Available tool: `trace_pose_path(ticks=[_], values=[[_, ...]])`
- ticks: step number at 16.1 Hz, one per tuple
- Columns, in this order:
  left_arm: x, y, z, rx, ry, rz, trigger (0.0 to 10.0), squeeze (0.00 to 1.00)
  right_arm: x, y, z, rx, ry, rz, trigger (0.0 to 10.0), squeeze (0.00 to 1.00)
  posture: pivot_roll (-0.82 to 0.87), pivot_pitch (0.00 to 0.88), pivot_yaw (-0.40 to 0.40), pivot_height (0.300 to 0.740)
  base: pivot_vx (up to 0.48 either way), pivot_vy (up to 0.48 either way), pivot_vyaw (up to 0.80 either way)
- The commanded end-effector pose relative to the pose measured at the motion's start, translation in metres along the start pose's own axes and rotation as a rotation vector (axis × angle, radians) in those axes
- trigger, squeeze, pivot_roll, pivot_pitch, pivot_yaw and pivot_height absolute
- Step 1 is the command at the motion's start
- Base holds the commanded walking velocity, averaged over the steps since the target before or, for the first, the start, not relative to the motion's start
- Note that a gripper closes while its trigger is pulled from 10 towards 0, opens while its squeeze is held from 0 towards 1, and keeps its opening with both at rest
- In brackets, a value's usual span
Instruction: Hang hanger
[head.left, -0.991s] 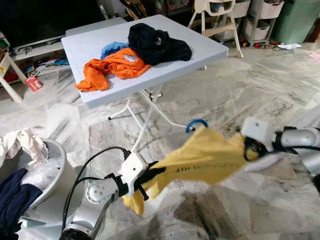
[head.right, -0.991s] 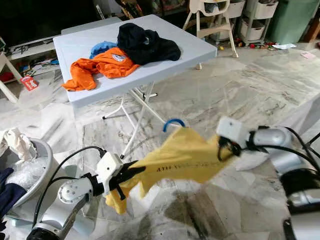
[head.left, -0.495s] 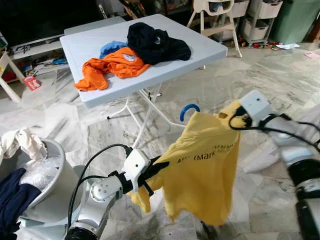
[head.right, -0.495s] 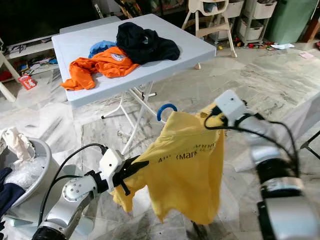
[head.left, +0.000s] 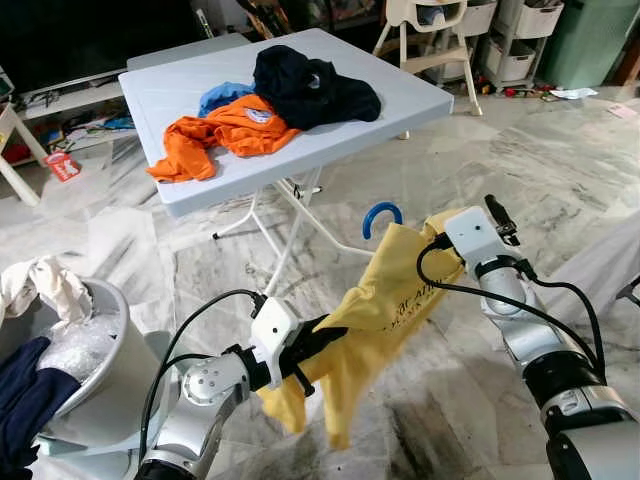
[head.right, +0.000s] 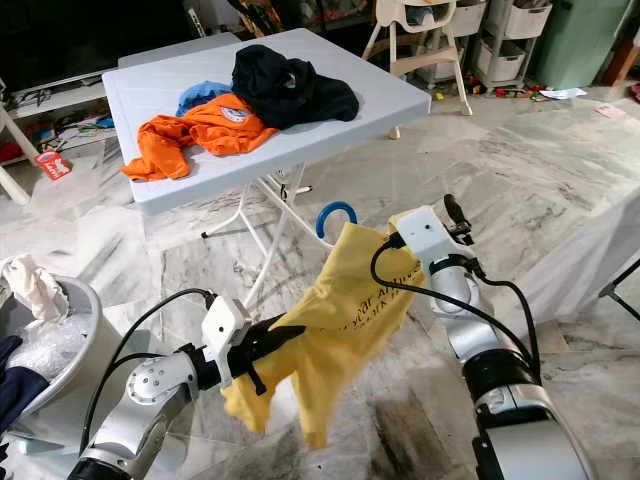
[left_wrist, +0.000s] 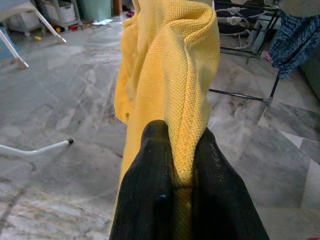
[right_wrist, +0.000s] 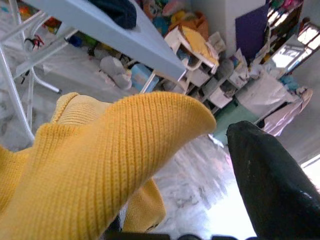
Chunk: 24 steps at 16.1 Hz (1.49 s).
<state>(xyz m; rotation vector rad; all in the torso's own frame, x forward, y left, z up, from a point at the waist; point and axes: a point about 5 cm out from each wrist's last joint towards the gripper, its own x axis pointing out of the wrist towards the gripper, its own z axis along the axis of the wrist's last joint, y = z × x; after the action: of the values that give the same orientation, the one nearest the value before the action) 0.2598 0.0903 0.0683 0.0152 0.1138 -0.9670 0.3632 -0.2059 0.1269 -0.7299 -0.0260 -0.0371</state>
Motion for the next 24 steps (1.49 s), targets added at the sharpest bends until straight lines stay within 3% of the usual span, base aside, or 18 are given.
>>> trace_pose_path(ticks=[1,2,3,4,5,11,12,16,17,18,19,21,24], values=[[0.004,0.000,0.022,0.034,-0.102,-0.018,0.0,0.00,0.000,0.006,-0.001,0.029,0.021,0.038,10.0,0.47,-0.15,0.037,0.048,0.740,0.000,0.000,0.00],[0.004,0.002,0.022,0.037,-0.100,-0.013,0.0,0.00,0.000,0.004,-0.006,0.083,0.055,0.042,10.0,0.48,-0.15,0.037,0.048,0.740,0.000,0.000,0.00],[0.003,0.003,0.022,0.034,-0.096,-0.012,0.0,0.00,0.000,0.006,-0.009,0.177,0.093,0.071,10.0,0.27,-0.15,0.037,0.048,0.740,0.000,0.000,0.00],[0.002,0.003,0.021,0.033,-0.093,-0.013,0.0,0.00,0.001,0.003,-0.010,0.186,0.092,0.065,10.0,0.00,-0.15,0.035,0.048,0.740,0.000,0.000,0.00],[0.002,0.003,0.021,0.031,-0.090,-0.014,0.0,0.00,0.000,0.000,-0.010,0.227,0.086,0.050,0.0,0.00,-0.15,0.035,0.048,0.740,0.000,0.000,0.00],[0.002,0.004,0.023,0.028,-0.090,-0.012,0.0,0.00,0.005,-0.006,-0.001,0.257,0.040,0.083,0.0,0.00,-0.15,0.032,0.047,0.740,0.000,0.000,0.00],[0.002,0.005,0.023,0.028,-0.089,-0.011,0.0,0.00,0.007,-0.010,0.001,0.185,0.018,0.104,0.0,0.00,-0.15,0.031,0.047,0.740,0.000,0.000,0.00],[0.002,0.006,0.024,0.028,-0.088,-0.009,0.0,0.00,0.007,-0.024,-0.004,0.081,0.006,0.136,0.0,0.00,-0.15,0.030,0.049,0.740,0.000,0.000,0.00],[0.001,0.007,0.024,0.029,-0.088,-0.008,0.0,0.00,0.007,-0.028,-0.008,0.057,0.023,0.148,1.4,0.00,-0.15,0.030,0.051,0.740,0.000,0.000,0.00],[0.001,0.007,0.024,0.029,-0.087,-0.007,0.0,0.00,0.006,-0.029,-0.010,0.059,0.031,0.180,10.0,0.06,-0.15,0.030,0.052,0.740,0.000,0.000,0.00],[0.001,0.006,0.024,0.030,-0.082,-0.015,0.0,0.00,0.007,-0.030,-0.012,0.102,0.056,0.236,10.0,1.00,-0.15,0.029,0.055,0.740,0.000,0.000,0.00],[0.002,0.005,0.024,0.028,-0.079,-0.028,0.0,0.00,0.007,-0.029,-0.012,0.071,0.067,0.305,10.0,1.00,-0.15,0.030,0.057,0.740,0.000,0.000,0.00],[0.001,0.001,0.021,0.023,-0.059,-0.062,0.0,0.00,0.005,-0.029,-0.007,-0.082,0.047,0.550,10.0,1.00,-0.15,0.029,0.058,0.740,0.000,0.000,0.00]])
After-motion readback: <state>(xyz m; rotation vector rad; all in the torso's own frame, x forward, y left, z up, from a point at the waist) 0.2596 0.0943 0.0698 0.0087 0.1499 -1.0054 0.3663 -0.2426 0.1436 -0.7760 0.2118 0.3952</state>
